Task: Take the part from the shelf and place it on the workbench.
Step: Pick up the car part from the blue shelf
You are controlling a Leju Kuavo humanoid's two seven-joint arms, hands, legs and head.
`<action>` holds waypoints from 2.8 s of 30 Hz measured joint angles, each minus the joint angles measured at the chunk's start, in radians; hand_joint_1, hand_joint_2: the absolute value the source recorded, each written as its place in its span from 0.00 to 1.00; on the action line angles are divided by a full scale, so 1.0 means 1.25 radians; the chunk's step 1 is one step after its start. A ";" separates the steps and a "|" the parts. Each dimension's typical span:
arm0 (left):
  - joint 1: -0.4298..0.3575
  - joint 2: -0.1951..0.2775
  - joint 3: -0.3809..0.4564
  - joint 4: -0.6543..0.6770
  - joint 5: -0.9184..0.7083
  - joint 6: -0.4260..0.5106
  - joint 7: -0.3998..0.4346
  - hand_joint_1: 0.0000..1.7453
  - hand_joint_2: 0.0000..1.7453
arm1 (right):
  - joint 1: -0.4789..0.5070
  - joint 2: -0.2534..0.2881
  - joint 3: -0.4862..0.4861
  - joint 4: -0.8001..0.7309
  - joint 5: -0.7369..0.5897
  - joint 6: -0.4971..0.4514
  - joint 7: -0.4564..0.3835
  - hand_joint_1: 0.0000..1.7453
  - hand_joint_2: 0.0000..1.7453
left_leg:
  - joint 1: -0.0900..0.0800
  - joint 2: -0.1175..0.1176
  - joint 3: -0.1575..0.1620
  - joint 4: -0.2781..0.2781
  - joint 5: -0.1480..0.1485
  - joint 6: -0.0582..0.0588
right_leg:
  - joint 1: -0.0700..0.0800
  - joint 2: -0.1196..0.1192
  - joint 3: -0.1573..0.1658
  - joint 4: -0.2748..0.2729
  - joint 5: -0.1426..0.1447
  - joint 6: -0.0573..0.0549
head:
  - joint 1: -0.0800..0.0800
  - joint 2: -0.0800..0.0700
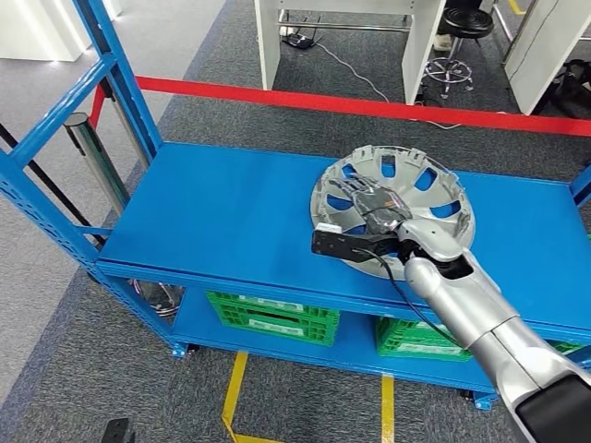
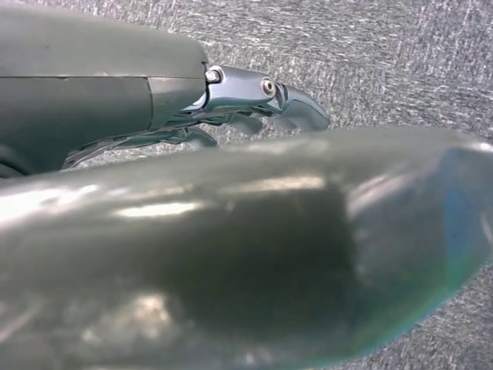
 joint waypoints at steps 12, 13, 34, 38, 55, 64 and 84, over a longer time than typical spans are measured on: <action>0.000 0.000 0.018 0.000 0.003 0.000 -0.003 0.00 0.00 | 0.018 0.003 0.009 -0.094 -0.129 0.038 -0.013 0.00 1.00 | 0.000 0.000 0.000 0.000 0.000 0.000 | 0.000 0.000 0.000 0.000 0.000 0.000 | 0.000 0.000; 0.000 0.000 0.019 0.000 0.003 0.000 -0.003 0.00 0.00 | 0.019 0.003 0.012 -0.098 -0.136 0.042 -0.013 0.00 1.00 | 0.000 0.000 0.000 0.000 0.000 0.000 | 0.000 0.000 0.000 0.000 0.000 0.000 | 0.000 0.000; 0.001 0.000 0.030 0.000 0.012 0.000 -0.003 0.00 0.00 | 0.086 -0.010 0.084 -0.128 -0.134 0.022 -0.002 0.00 1.00 | 0.000 0.000 -0.001 0.000 0.000 0.000 | 0.000 0.000 -0.001 0.000 0.000 0.000 | 0.000 0.000; 0.001 0.000 0.033 0.000 0.012 0.000 -0.003 0.00 0.00 | 0.100 -0.014 0.091 -0.128 -0.118 0.011 -0.002 0.00 1.00 | 0.000 0.000 -0.001 0.000 0.000 0.000 | 0.000 0.000 -0.001 0.000 0.000 0.000 | 0.000 0.000; 0.002 0.000 0.044 0.000 0.014 0.002 -0.002 0.00 0.00 | 0.129 -0.024 0.099 -0.122 0.042 -0.062 0.054 0.00 1.00 | 0.000 0.000 -0.001 0.000 0.000 0.000 | 0.000 0.000 -0.001 0.000 0.000 0.000 | 0.000 0.000; 0.002 0.000 0.045 0.000 0.014 0.002 -0.002 0.00 0.00 | 0.162 -0.033 0.059 -0.113 0.134 -0.088 0.088 0.00 1.00 | 0.000 0.000 -0.001 0.000 0.000 0.000 | 0.000 0.000 -0.002 0.000 0.000 0.000 | 0.000 0.000; 0.003 0.000 0.050 0.000 0.006 0.002 0.000 0.00 0.00 | 0.198 -0.047 -0.036 -0.111 0.208 -0.093 0.113 0.00 1.00 | 0.000 0.000 -0.001 0.000 0.000 0.000 | 0.000 0.000 -0.002 0.000 0.000 0.000 | 0.000 0.000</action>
